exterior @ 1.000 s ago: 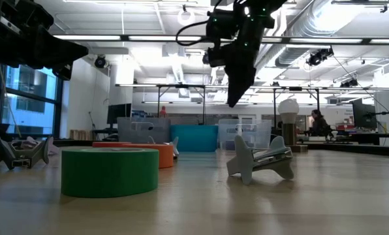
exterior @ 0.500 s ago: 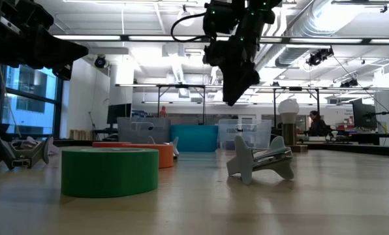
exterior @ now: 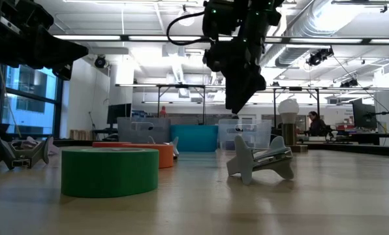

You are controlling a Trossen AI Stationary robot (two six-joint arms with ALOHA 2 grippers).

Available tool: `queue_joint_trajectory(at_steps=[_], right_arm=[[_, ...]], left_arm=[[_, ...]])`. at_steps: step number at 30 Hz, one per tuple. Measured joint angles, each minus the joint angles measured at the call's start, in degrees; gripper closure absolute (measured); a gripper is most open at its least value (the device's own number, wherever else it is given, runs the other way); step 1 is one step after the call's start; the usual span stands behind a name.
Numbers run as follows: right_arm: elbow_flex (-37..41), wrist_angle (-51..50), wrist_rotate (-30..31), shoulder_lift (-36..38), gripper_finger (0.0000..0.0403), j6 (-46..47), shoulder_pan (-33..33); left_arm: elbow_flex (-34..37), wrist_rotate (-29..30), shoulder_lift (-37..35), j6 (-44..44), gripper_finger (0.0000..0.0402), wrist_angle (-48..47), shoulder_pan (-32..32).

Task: Pick and place Stapler, Stapler remover, tape
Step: Put the bottom blue staple remover into the blue bin

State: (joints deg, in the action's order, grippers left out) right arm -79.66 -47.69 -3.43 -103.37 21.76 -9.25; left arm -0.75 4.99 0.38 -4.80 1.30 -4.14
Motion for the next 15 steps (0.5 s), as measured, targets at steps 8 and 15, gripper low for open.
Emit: queue_joint_trajectory(at_steps=[8,15], right_arm=[[0.0,-1.4,-0.8,0.0,0.0242,7.1,2.4],[0.0,-2.0,-1.7,0.0,0.0242,11.5,6.7]], left_arm=[[0.0,0.0,0.0,0.0,0.0396,0.0,0.0],[0.0,0.0,0.0,0.0,0.0396,0.0,0.0]])
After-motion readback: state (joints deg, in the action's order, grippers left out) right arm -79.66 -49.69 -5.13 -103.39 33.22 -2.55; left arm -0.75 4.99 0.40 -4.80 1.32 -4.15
